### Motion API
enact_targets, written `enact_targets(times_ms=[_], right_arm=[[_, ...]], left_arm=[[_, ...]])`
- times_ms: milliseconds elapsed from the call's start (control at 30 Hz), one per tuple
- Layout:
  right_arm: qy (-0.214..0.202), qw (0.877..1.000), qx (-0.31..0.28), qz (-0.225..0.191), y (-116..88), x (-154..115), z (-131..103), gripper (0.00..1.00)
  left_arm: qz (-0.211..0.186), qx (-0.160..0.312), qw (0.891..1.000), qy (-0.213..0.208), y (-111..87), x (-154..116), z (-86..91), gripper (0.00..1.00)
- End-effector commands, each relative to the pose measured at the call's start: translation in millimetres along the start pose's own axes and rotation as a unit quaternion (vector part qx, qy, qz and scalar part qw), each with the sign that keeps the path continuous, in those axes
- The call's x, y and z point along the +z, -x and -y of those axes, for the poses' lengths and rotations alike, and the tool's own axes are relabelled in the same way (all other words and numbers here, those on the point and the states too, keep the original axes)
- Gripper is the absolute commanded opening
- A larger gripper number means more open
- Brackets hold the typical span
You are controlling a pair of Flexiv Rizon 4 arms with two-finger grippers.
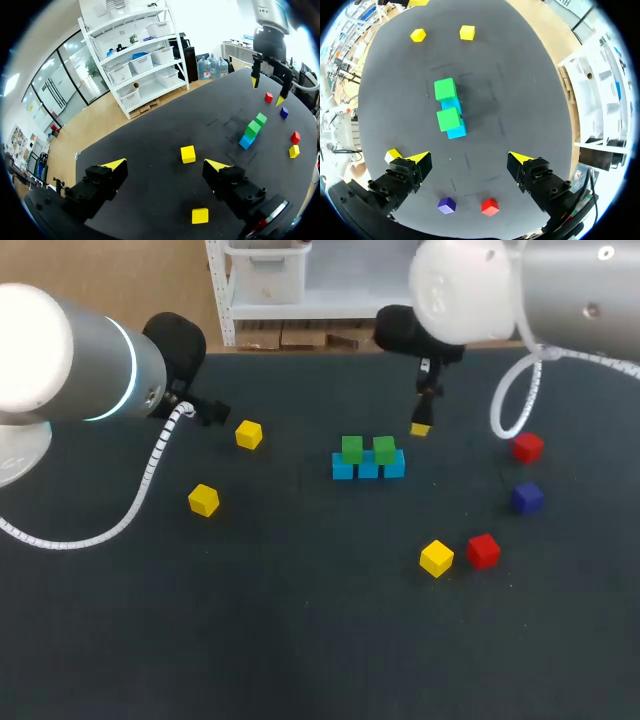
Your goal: Place the blue cubes, place green cubes on the blue cubes, place the yellow cubes on the green cubes, then place the red cubes on the yellow cubes, and place purple cube on the red cubes.
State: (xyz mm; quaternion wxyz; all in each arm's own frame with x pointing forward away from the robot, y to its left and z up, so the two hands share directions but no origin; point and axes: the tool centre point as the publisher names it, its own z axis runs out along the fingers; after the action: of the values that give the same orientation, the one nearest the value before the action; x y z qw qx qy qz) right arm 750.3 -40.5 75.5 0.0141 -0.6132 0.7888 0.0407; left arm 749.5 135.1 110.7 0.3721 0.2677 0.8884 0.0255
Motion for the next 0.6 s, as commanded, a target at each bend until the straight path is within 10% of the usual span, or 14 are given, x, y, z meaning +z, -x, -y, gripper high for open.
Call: enact_targets(times_ms=[33, 600], right_arm=[[-0.018, 1.0, 0.012, 0.013, -13, -2, -3, 1.0], [-0.013, 1.0, 0.014, 0.016, -44, -6, -30, 1.0]], left_arm=[[0.0, 0.001, 1.0, -0.002, 0.5, 0, -1.3, 1.0], [0.0, 0.001, 1.0, -0.002, 0.5, 0, -1.3, 1.0]])
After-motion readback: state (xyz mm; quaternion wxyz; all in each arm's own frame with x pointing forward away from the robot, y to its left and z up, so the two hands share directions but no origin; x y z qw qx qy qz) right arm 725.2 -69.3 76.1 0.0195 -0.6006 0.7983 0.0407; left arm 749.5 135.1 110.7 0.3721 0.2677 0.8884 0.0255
